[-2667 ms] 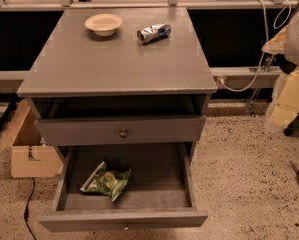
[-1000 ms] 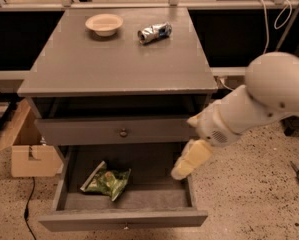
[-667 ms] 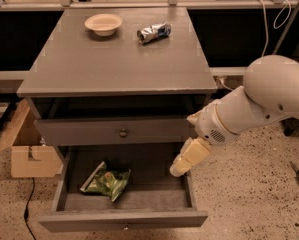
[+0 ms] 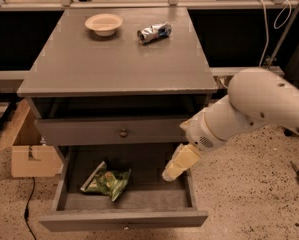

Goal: Pick green jalapeno chip bag from middle drawer and place on counter

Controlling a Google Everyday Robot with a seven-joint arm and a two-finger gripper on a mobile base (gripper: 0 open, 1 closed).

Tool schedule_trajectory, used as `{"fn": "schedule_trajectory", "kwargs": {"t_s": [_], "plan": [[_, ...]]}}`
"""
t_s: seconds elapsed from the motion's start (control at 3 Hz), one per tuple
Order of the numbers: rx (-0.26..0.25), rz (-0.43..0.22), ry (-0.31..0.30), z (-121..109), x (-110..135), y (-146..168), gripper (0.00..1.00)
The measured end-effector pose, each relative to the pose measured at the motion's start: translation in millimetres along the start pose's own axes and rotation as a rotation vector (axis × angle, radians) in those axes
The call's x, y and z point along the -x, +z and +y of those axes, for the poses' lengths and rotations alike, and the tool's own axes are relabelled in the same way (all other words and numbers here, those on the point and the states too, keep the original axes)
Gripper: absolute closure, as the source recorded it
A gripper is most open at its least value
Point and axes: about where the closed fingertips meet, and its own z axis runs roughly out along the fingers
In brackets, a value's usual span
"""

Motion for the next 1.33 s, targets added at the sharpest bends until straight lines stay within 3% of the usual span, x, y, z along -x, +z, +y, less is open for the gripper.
{"fn": "schedule_trajectory", "kwargs": {"t_s": [0.33,0.67,1.0,1.33], "plan": [[0.040,0.018,0.036,0,-11,72,0.00],[0.061,0.022,0.096,2,-17,173,0.00],[0.039,0.002,0.134,-1,-14,232,0.00],[0.032,-0.065,0.156,-6,1,291,0.00]]}}
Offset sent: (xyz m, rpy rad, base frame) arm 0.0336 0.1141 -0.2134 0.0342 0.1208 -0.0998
